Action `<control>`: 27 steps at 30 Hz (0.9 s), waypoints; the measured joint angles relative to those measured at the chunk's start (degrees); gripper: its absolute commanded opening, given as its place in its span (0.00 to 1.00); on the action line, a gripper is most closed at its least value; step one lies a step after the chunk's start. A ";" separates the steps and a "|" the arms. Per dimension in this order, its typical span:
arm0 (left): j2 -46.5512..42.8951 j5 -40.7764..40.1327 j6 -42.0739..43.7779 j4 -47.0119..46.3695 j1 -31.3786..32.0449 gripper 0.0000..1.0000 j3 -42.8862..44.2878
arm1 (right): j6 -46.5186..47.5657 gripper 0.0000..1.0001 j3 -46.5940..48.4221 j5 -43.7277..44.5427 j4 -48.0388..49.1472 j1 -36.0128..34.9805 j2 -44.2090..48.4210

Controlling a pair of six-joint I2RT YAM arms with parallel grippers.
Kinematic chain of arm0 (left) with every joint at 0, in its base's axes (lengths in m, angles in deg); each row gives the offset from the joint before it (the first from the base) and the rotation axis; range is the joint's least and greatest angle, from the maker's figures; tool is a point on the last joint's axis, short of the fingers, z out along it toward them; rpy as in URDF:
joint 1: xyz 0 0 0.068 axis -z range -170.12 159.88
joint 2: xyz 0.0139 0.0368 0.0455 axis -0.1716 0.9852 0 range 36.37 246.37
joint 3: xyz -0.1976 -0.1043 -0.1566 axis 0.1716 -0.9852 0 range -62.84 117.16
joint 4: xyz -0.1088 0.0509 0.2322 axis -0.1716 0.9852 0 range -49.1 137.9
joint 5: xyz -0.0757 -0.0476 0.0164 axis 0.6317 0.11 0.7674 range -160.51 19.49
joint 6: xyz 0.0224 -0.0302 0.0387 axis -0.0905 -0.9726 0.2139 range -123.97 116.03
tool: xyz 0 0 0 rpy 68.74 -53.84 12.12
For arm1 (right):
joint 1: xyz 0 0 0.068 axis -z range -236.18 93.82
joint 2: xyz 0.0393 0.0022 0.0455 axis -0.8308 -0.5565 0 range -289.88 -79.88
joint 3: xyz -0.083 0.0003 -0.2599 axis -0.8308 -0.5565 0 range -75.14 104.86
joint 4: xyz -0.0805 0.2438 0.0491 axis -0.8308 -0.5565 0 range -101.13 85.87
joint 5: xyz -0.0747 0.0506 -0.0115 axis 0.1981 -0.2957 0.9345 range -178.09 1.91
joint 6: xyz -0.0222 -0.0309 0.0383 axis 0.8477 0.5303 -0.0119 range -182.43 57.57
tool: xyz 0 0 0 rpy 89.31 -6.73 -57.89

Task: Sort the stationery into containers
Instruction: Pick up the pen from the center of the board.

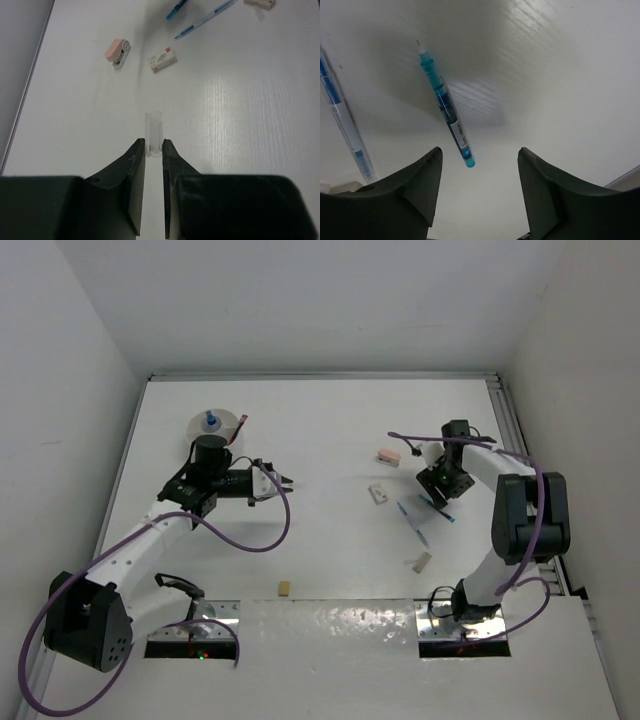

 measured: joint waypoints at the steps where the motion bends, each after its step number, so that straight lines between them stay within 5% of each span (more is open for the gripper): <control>1: 0.00 -0.02 0.00 -0.09 0.00 0.00 0.00 | 0.61 0.59 -0.11 -0.35 0.09 0.00 -0.39; 8: 0.00 -0.61 -0.90 -1.55 0.00 0.00 0.00 | 2.80 0.49 -1.11 -3.89 1.66 0.04 -3.26; 17: 0.00 -1.49 -1.09 -2.89 0.00 0.00 0.00 | 4.13 0.00 -1.05 -6.51 0.09 -0.02 -5.51; 27: -0.15 -1.09 3.19 -2.56 0.00 0.00 0.20 | 2.78 0.00 3.91 -7.54 -5.03 0.20 -5.66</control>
